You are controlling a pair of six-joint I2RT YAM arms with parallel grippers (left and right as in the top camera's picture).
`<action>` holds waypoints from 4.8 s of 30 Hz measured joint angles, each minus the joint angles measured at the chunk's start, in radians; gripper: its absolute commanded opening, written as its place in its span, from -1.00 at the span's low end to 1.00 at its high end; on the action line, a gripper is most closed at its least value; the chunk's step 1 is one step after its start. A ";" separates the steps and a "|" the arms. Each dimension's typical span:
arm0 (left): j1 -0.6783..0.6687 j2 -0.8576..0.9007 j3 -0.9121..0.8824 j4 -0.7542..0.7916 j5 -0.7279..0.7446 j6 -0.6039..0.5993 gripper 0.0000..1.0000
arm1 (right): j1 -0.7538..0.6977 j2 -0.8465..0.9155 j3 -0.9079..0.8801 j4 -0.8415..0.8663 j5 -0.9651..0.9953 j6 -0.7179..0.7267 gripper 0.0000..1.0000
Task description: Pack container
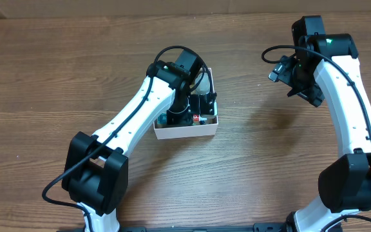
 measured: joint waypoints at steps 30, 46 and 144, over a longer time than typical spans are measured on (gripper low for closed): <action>-0.001 0.000 -0.001 -0.015 0.000 -0.011 -0.27 | 0.000 0.000 0.000 0.000 0.000 0.000 1.00; 0.072 -0.288 0.166 -0.202 -0.187 -0.792 1.00 | 0.000 0.000 0.000 0.000 0.000 0.000 1.00; 0.488 -1.918 -1.583 1.046 -0.001 -0.843 1.00 | 0.000 0.000 -0.001 0.000 0.000 0.000 1.00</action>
